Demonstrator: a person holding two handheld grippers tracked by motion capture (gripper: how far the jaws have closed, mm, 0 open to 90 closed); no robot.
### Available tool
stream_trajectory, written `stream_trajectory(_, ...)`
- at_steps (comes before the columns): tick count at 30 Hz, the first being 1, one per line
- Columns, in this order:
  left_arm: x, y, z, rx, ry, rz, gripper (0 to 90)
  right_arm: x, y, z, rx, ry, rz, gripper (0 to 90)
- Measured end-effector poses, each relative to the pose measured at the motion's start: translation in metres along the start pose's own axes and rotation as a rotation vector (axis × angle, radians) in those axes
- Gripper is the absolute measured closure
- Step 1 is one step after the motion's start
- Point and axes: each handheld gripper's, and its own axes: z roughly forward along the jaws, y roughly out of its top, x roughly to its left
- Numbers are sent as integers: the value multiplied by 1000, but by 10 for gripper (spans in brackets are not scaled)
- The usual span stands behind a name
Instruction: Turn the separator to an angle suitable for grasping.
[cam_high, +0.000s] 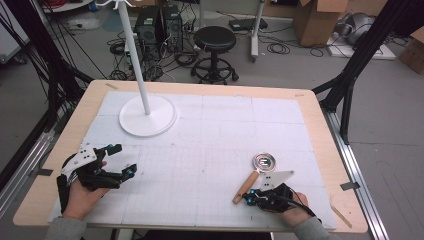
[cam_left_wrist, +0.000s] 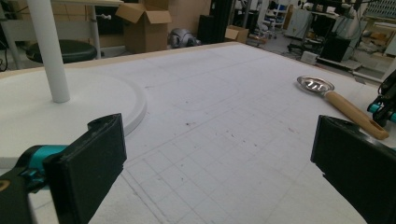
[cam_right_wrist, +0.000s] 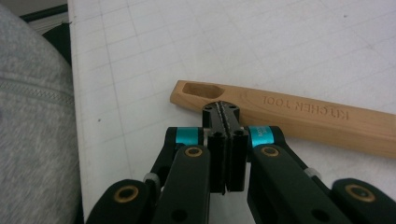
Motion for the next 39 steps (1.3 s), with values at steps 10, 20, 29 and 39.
stream_trajectory(10,0,0,1,4,-8,1,38,0,8,9,-3,-19,-1,900)
stream_trajectory(20,0,0,1,5,-6,3,37,0,15,17,-5,-38,-7,900)
stream_trajectory(29,1,-1,1,8,-6,4,37,-4,23,25,-7,-42,-8,900)
stream_trajectory(39,1,-1,1,8,-8,0,38,-7,32,33,4,-65,5,900)
